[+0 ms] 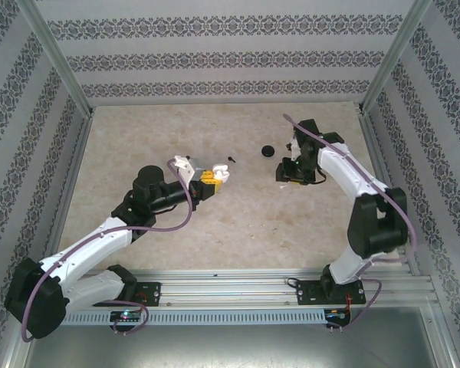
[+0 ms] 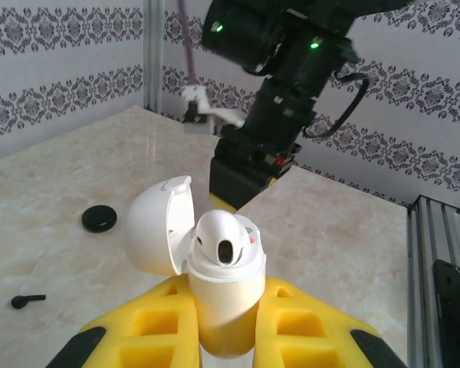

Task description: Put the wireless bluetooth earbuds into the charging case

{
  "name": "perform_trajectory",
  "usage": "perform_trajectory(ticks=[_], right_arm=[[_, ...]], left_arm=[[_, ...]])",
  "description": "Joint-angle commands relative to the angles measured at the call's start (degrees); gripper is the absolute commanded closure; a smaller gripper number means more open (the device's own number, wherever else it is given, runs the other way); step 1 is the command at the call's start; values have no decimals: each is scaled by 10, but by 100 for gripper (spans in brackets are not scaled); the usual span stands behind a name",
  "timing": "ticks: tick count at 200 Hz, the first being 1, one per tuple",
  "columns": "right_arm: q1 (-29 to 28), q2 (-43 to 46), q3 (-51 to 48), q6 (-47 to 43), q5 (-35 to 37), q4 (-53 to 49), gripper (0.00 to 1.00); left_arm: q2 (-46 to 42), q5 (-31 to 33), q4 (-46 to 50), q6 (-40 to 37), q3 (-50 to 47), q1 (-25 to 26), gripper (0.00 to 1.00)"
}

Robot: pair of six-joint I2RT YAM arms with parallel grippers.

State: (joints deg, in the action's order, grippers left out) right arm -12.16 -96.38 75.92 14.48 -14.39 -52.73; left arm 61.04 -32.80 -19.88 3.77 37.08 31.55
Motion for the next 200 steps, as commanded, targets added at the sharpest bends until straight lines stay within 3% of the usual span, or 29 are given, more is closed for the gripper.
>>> perform_trajectory(ticks=[1,53,96,150,200], right_arm=[[-6,-51,44,-126,26,-42,56],[-9,-117,47,-196,90,-31,48],[-29,-151,87,-233,128,-25,47],[-29,-214,147,-314,116,-42,44],[-23,-259,182,-332,70,-64,43]], left_arm=[[8,-7,-31,19,-10,8,100],[21,-2,-35,19,-13,8,100],[33,-6,-35,21,-11,8,100],[30,-14,-8,12,-4,8,100],[22,-18,11,8,-4,8,100]])
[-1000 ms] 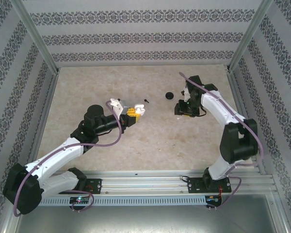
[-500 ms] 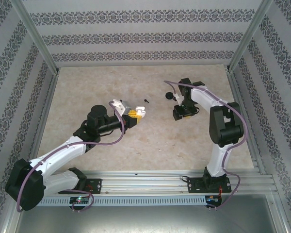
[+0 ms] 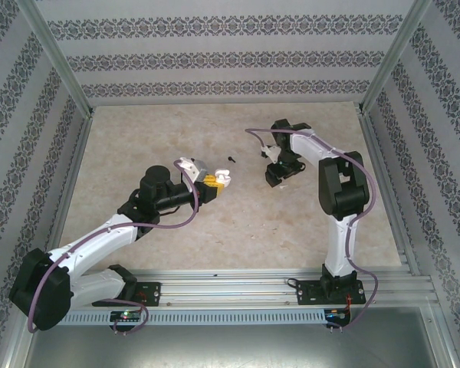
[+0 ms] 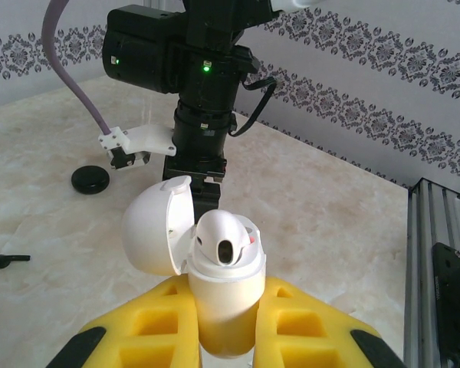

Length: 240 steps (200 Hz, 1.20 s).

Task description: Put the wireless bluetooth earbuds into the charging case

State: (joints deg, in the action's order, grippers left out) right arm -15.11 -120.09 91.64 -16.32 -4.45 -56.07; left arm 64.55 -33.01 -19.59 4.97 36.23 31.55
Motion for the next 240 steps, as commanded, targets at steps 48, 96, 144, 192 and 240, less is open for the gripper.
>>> perform_trajectory(ticks=[48,96,144,192,240], right_arm=[[8,-47,28,-3,-56,-64,44],[27,-11,-30,37,-102,-49,45],[34,19,-82,86,-141,-35,47],[38,36,-115,166,-170,-22,48],[40,47,-118,257,-194,-13,48]], left_arm=[[-15,-15,17,-9,8,8,100],[-27,-12,16,-5,-1,8,100],[-28,-15,11,-2,-4,9,100],[-34,-21,10,1,-8,7,100],[-47,-18,13,2,-15,8,100]])
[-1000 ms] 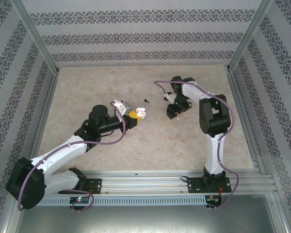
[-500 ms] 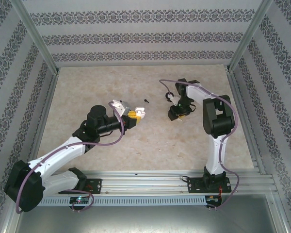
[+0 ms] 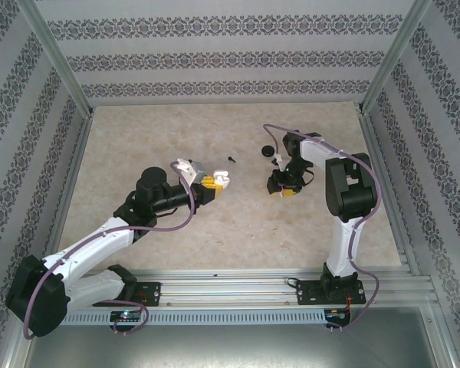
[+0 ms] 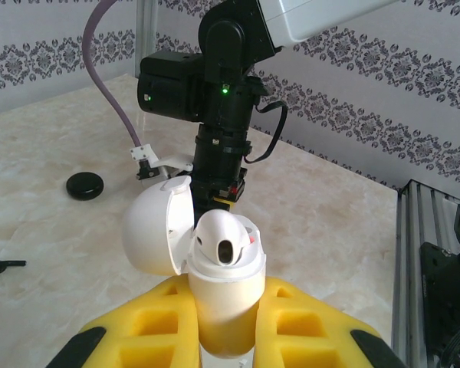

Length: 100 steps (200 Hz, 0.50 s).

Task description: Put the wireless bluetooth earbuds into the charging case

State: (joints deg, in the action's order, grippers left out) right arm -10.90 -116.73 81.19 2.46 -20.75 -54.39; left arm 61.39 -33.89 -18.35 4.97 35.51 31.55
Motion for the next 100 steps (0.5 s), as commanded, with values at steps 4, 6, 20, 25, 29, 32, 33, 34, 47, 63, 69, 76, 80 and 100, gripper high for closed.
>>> perform_trajectory(ticks=[4,6,20,25,29,32,33,34,47,63,69,76,80,100], right_arm=[[-3,15,-12,78,-24,-31,48],[-2,15,-11,83,-20,-33,48],[-1,19,-3,118,-3,-42,48],[-2,20,1,127,-1,-42,48],[-3,23,3,137,2,-43,48],[-3,24,5,142,5,-44,48],[-3,24,6,144,7,-45,48],[-3,25,6,146,8,-45,48],[-9,29,19,160,31,-55,49],[-16,24,42,165,70,-74,49],[-18,21,50,166,80,-80,50],[-19,17,57,166,90,-85,50],[-19,15,61,168,93,-88,50],[-21,6,71,177,95,-86,52]], left_arm=[[-17,-10,2,2,-8,8,100],[-17,-10,2,2,-8,8,100],[-21,-7,5,1,-10,8,100],[-22,-7,5,0,-10,8,100],[-22,-7,5,0,-11,8,100],[-23,-7,5,0,-11,8,100],[-23,-7,5,0,-11,8,100],[-23,-7,5,0,-11,8,100],[-23,-7,4,0,-12,8,100],[-23,-7,2,2,-14,8,100],[-23,-7,1,2,-14,8,100],[-23,-7,0,2,-14,8,100],[-23,-7,0,2,-15,8,100],[-25,-7,0,1,-17,8,100]])
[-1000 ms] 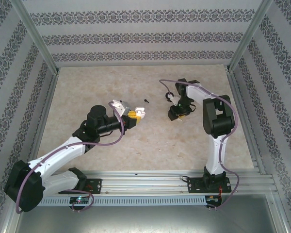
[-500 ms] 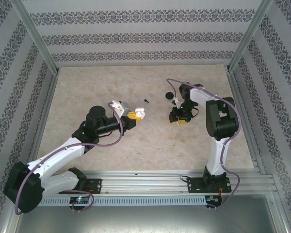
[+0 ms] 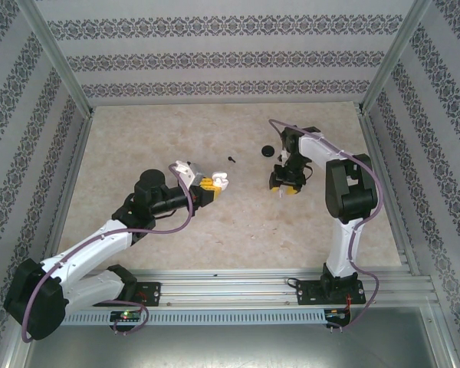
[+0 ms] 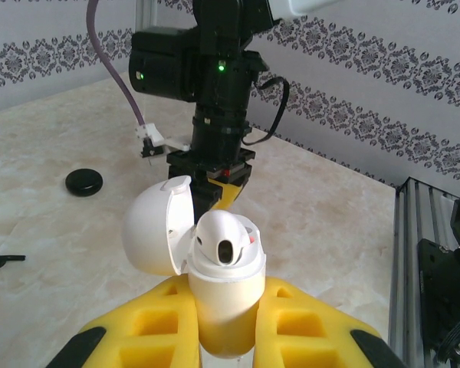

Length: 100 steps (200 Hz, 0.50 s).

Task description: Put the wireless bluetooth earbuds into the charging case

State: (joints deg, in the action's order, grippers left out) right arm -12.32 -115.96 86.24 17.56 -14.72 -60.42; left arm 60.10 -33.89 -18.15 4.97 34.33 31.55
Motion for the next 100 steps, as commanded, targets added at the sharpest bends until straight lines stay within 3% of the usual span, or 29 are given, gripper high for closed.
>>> perform_trajectory(ticks=[1,100], right_arm=[[-7,-3,21,27,35,-26,52],[-14,-54,50,40,49,-21,60]], left_arm=[[-12,-7,-2,1,-5,8,100],[-16,-7,12,-8,-3,8,100]])
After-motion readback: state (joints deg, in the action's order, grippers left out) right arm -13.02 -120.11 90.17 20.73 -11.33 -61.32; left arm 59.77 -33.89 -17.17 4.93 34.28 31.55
